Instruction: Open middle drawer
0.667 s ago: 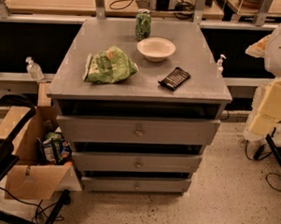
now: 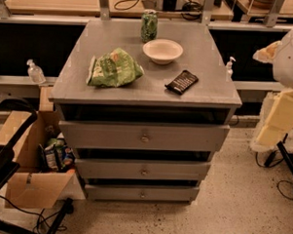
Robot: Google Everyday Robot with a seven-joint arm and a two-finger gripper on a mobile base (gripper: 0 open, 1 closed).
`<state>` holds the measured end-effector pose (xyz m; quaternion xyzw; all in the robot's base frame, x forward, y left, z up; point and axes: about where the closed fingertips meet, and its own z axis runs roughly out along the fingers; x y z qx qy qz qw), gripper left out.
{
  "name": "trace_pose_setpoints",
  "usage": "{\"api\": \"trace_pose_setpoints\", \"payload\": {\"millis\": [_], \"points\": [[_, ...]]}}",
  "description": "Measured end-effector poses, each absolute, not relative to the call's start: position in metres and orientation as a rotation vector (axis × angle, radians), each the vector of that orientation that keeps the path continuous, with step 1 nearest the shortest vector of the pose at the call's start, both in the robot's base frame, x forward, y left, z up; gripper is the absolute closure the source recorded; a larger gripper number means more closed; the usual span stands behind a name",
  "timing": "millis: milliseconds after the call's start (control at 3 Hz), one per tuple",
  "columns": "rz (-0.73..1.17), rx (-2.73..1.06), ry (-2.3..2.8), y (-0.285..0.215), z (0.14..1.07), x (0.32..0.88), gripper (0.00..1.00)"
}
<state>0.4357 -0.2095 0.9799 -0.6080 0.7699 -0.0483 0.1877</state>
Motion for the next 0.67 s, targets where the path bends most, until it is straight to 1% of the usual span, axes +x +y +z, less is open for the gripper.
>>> {"api": "trace_pose_setpoints", "payload": {"millis": [333,667], "points": [[-0.151,-1.704,2.095,-0.210,0.953,0.418,0.00],[-0.146,-1.682,2.042,-0.218,0.907,0.398,0.00]]}}
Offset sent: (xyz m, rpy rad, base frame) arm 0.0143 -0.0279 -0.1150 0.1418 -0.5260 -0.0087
